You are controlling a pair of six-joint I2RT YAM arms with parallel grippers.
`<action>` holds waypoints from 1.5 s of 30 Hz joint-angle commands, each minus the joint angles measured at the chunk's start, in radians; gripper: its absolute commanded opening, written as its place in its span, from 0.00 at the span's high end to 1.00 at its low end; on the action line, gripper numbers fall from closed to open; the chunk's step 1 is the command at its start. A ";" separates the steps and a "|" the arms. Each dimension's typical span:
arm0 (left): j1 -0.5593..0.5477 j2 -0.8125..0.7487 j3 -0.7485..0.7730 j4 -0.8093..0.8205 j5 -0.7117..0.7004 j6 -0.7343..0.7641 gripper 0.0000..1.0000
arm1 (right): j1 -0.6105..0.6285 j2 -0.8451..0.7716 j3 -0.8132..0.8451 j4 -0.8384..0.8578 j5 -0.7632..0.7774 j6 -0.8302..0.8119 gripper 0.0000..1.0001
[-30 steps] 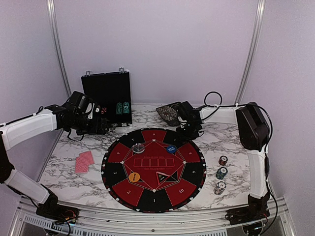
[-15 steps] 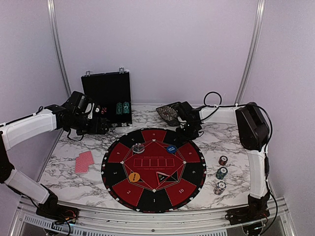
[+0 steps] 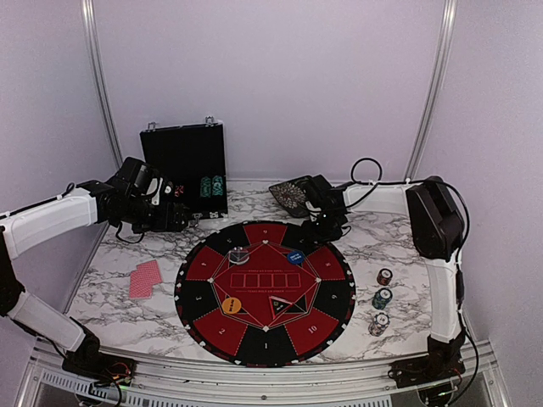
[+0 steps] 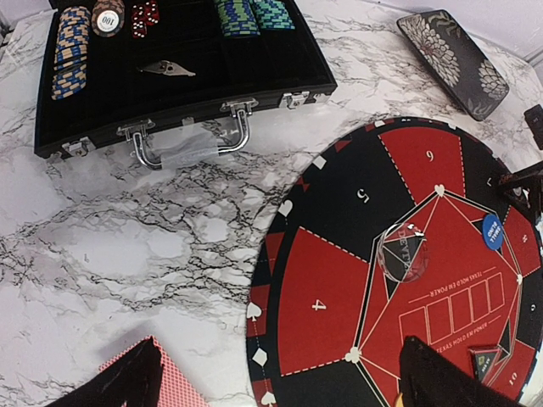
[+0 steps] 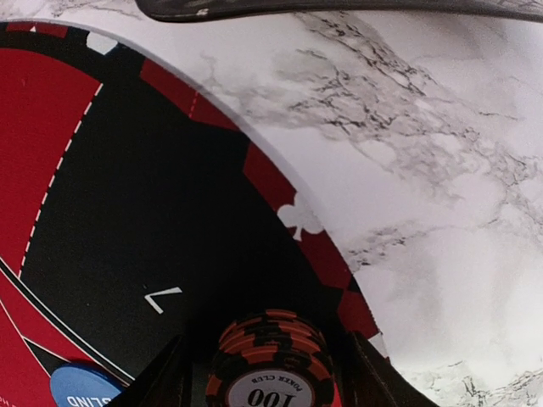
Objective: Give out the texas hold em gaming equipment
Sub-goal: Place the poker chips pile in the small blind area, then pick up the pile of poker chips from the pile of poker chips.
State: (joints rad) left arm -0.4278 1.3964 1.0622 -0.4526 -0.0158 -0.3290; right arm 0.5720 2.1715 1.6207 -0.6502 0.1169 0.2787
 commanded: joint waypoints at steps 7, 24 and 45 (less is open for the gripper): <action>0.005 0.000 -0.008 0.008 0.007 0.005 0.01 | 0.012 -0.084 0.044 -0.034 0.029 -0.003 0.36; 0.006 -0.011 -0.008 0.009 0.011 0.000 0.01 | -0.051 -0.507 -0.310 -0.069 0.124 0.068 0.36; 0.006 0.019 -0.007 0.009 0.066 -0.008 0.01 | -0.256 -0.729 -0.771 0.036 0.087 0.119 0.41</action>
State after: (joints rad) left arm -0.4274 1.4006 1.0622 -0.4526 0.0406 -0.3325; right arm 0.3294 1.4586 0.8665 -0.6701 0.2249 0.3820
